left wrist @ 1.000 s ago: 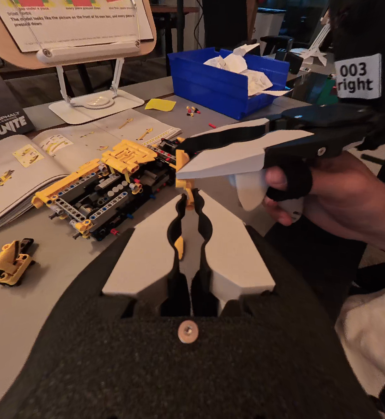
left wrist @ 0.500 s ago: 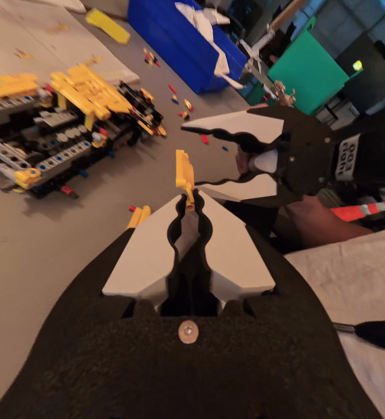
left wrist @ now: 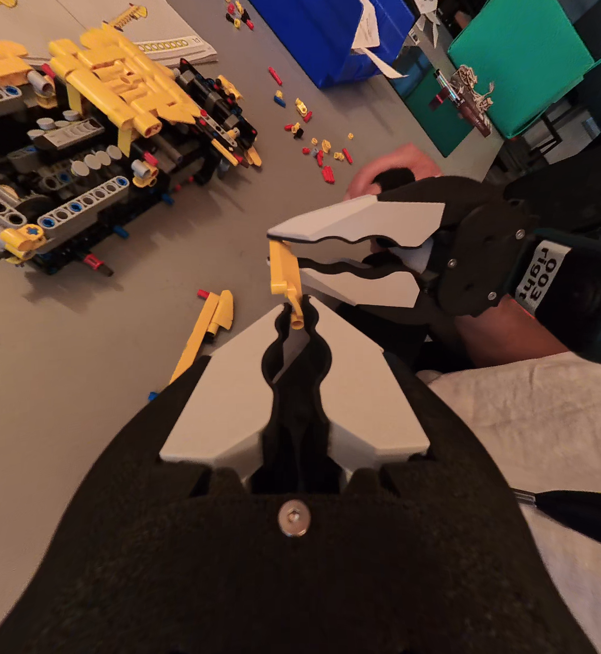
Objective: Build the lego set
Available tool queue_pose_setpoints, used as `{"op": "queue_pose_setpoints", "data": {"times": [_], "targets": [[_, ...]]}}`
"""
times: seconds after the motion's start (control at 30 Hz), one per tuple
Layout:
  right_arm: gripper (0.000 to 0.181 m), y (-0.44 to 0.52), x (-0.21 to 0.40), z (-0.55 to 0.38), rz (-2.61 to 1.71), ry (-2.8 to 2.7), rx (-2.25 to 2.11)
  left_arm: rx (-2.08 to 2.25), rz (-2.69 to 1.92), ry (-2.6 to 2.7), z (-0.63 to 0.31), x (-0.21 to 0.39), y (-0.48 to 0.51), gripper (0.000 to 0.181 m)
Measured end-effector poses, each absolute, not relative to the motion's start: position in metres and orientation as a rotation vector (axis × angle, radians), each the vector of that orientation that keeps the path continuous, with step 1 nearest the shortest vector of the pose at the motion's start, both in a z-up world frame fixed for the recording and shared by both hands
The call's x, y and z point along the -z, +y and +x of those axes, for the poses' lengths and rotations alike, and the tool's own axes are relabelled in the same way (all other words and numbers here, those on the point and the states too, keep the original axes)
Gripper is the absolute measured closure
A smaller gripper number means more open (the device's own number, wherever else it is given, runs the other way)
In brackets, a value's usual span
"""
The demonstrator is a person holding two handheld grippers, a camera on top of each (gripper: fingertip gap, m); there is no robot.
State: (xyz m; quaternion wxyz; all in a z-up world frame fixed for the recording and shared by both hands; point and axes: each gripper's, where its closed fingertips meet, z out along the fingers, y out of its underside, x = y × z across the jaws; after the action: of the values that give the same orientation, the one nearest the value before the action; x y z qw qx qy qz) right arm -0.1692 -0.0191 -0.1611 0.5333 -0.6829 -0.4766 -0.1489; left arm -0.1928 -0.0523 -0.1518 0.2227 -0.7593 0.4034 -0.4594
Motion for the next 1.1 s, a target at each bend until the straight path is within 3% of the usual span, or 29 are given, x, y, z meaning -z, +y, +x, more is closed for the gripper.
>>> {"op": "queue_pose_setpoints", "data": {"times": [0.1,0.2,0.27,0.5,0.6,0.7,0.87,1.1], "targets": [[0.173,-0.019,0.159,-0.169,-1.606,-1.131,0.373,1.296,-2.064,1.136,-0.192,0.149,-0.055,0.174],[0.179,-0.018,0.157,-0.159,-1.599,-1.098,0.419,1.242,-1.969,1.192,-0.200,0.141,-0.047,0.153],[0.178,-0.018,0.156,-0.152,-1.579,-1.075,0.453,1.118,-1.923,1.245,-0.213,0.144,-0.028,0.154],[0.179,-0.029,0.158,-0.172,-1.363,-1.170,0.522,0.867,-2.015,1.722,-0.229,0.211,-0.017,0.151],[0.179,-0.032,0.164,-0.178,-1.271,-1.239,0.621,0.816,-2.034,1.841,-0.224,0.225,-0.018,0.152],[0.179,-0.034,0.165,-0.182,-1.219,-1.271,0.684,0.768,-2.014,1.918,-0.219,0.230,-0.020,0.174],[0.179,-0.035,0.163,-0.185,-1.160,-1.287,0.717,0.709,-2.050,1.843,-0.210,0.230,-0.015,0.174],[0.179,-0.035,0.145,-0.180,-1.003,-1.268,0.837,1.870,-2.166,1.194,-0.176,0.166,-0.047,0.175]]}}
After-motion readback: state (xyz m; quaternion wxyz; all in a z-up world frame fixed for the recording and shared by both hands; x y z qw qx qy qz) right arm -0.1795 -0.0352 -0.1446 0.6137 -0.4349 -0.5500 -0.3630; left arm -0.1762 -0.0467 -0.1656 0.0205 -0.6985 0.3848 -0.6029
